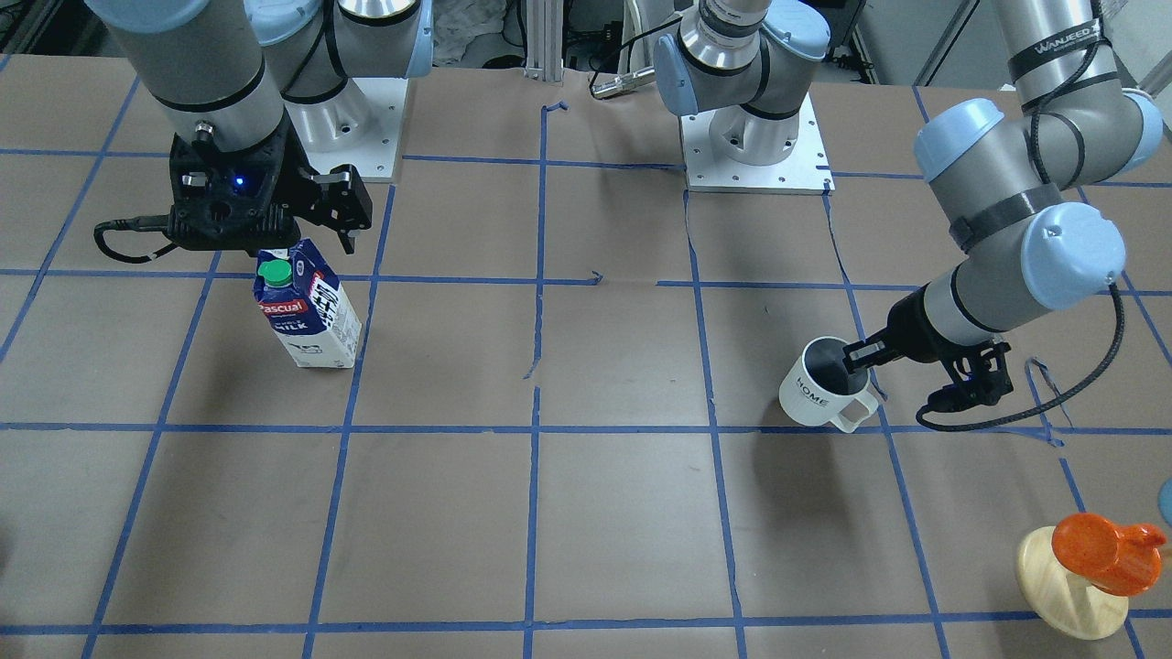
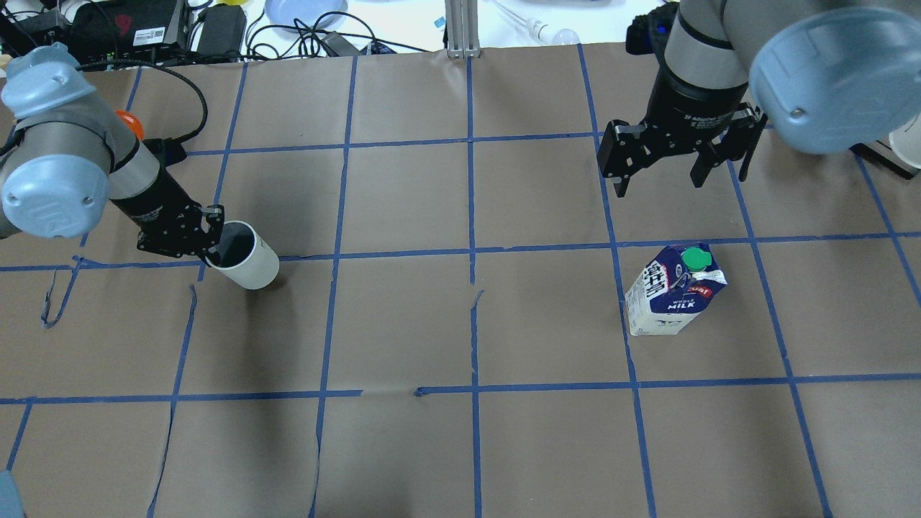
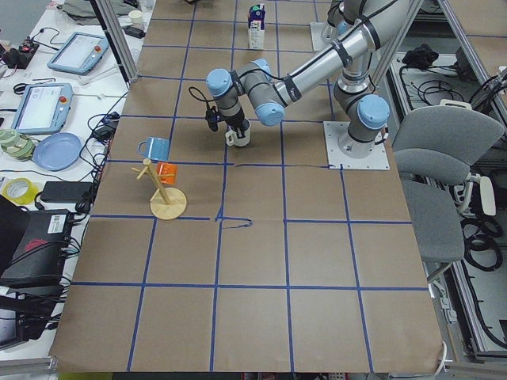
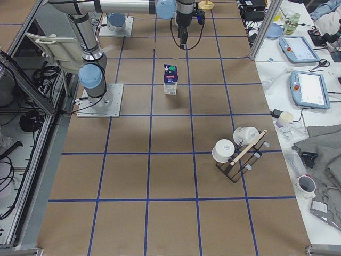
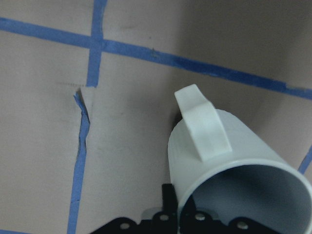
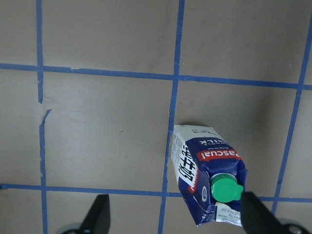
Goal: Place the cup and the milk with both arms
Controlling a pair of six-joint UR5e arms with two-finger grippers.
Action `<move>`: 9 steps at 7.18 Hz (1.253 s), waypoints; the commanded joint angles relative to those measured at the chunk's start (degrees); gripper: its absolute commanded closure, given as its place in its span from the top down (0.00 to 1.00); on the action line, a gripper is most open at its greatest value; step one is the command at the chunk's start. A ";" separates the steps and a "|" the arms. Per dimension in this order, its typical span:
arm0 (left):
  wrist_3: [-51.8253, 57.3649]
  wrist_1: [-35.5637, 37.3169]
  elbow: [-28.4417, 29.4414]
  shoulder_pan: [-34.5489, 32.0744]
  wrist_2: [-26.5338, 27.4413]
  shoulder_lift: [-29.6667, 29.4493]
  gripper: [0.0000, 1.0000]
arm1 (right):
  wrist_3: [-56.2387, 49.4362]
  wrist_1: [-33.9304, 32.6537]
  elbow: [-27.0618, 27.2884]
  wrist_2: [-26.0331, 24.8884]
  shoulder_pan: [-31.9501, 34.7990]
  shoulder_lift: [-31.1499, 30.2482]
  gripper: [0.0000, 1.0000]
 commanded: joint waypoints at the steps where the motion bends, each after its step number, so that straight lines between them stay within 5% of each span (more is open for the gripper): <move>1: -16.71 -0.35 6.05 -4.89 -5.45 -2.07 0.00 | -5.66 -0.07 3.73 -0.24 -5.48 -0.30 0.94; 4: -37.19 0.52 11.61 -16.56 -5.47 -6.37 0.00 | -5.69 -1.64 11.27 -0.24 -7.63 -2.04 0.91; 6: -51.25 5.07 12.05 -23.42 -7.03 -9.27 0.00 | -5.78 -9.87 17.86 -0.33 -7.72 -2.06 0.89; 9: -61.23 10.72 15.81 -28.80 -7.49 -14.63 0.00 | -4.99 -13.25 19.48 -0.24 -7.63 -2.06 0.65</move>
